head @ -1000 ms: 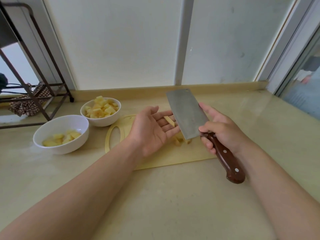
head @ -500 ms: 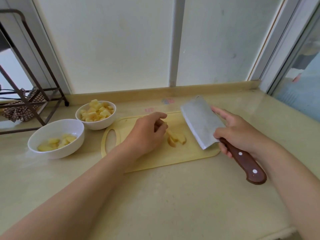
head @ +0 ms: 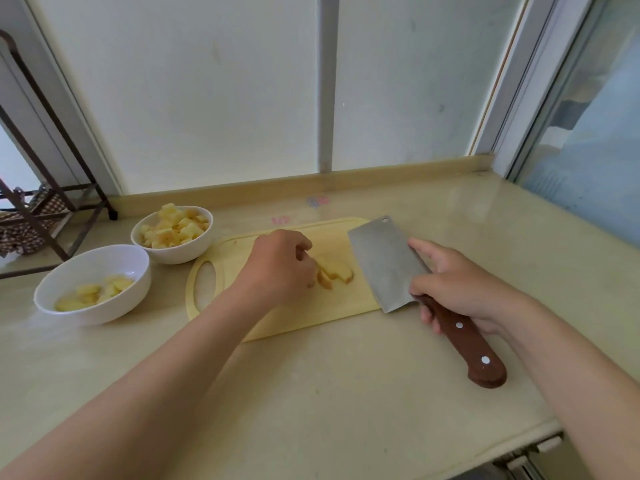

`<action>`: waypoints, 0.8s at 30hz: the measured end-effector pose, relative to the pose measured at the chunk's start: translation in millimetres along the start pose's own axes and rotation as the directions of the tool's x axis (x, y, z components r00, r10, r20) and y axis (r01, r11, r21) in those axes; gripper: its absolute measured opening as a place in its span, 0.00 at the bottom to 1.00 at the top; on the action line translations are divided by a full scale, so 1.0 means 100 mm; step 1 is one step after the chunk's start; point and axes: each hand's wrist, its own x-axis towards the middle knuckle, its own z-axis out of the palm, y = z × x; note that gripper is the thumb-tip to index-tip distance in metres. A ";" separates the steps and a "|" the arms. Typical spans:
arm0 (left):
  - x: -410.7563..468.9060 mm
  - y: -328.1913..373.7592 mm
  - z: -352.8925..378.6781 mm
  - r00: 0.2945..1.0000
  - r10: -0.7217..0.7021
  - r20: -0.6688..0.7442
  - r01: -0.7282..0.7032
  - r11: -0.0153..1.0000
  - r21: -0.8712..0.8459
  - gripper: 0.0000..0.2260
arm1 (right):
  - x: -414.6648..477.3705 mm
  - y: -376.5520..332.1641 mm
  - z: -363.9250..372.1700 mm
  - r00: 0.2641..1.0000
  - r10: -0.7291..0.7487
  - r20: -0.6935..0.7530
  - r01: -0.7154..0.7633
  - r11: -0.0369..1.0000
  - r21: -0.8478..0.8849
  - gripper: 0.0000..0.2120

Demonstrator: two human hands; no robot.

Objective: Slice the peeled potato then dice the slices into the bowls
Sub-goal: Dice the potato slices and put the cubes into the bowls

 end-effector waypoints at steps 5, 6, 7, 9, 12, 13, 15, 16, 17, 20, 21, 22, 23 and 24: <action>0.00 -0.14 -0.13 0.942 0.120 0.313 -0.153 0.985 0.081 0.23 | 0.00 -0.04 0.13 1.000 0.002 -0.029 -0.005 0.991 -0.135 0.27; 0.01 -0.18 -0.14 0.934 0.133 0.332 -0.170 0.982 0.086 0.24 | 0.01 -0.06 0.16 0.999 0.000 -0.033 -0.006 0.987 -0.160 0.27; 0.02 -0.20 -0.14 0.931 0.143 0.335 -0.180 0.980 0.080 0.23 | 0.01 -0.06 0.19 0.999 0.000 -0.038 -0.007 0.983 -0.184 0.29; 0.02 -0.22 -0.13 0.933 0.176 0.315 -0.204 0.977 0.056 0.20 | 0.03 -0.07 0.25 0.999 -0.006 -0.051 -0.006 0.975 -0.222 0.32; 0.01 -0.22 -0.11 0.939 0.233 0.253 -0.248 0.968 0.029 0.18 | 0.04 -0.07 0.31 0.998 -0.015 -0.059 0.002 0.975 -0.221 0.34; 0.00 -0.23 -0.10 0.940 0.243 0.238 -0.255 0.967 0.019 0.17 | 0.04 -0.08 0.32 0.998 -0.025 -0.051 0.013 0.976 -0.219 0.33; 0.01 -0.24 -0.09 0.939 0.263 0.221 -0.269 0.963 -0.001 0.17 | 0.04 -0.11 0.33 0.999 -0.041 -0.031 0.033 0.975 -0.220 0.32; 0.02 -0.25 -0.08 0.937 0.275 0.214 -0.280 0.960 -0.010 0.17 | 0.05 -0.13 0.33 0.999 -0.047 -0.017 0.042 0.976 -0.214 0.31; 0.02 -0.26 -0.07 0.935 0.288 0.206 -0.291 0.957 -0.017 0.16 | 0.07 -0.16 0.31 0.999 -0.054 -0.002 0.052 0.977 -0.206 0.31; 0.03 -0.28 -0.04 0.935 0.306 0.181 -0.305 0.952 -0.039 0.16 | 0.13 -0.21 0.27 0.997 -0.068 0.034 0.074 0.973 -0.219 0.31; 0.03 -0.28 -0.04 0.936 0.306 0.175 -0.303 0.952 -0.047 0.16 | 0.16 -0.22 0.26 0.997 -0.070 0.043 0.078 0.970 -0.230 0.33; 0.04 -0.27 -0.04 0.937 0.305 0.171 -0.300 0.952 -0.053 0.16 | 0.18 -0.22 0.25 0.996 -0.073 0.053 0.083 0.968 -0.237 0.34; 0.04 -0.27 -0.03 0.938 0.304 0.166 -0.299 0.953 -0.056 0.17 | 0.21 -0.23 0.25 0.995 -0.076 0.063 0.089 0.967 -0.240 0.35; 0.04 -0.26 -0.03 0.938 0.306 0.161 -0.301 0.952 -0.055 0.18 | 0.23 -0.23 0.24 0.994 -0.081 0.073 0.097 0.966 -0.242 0.35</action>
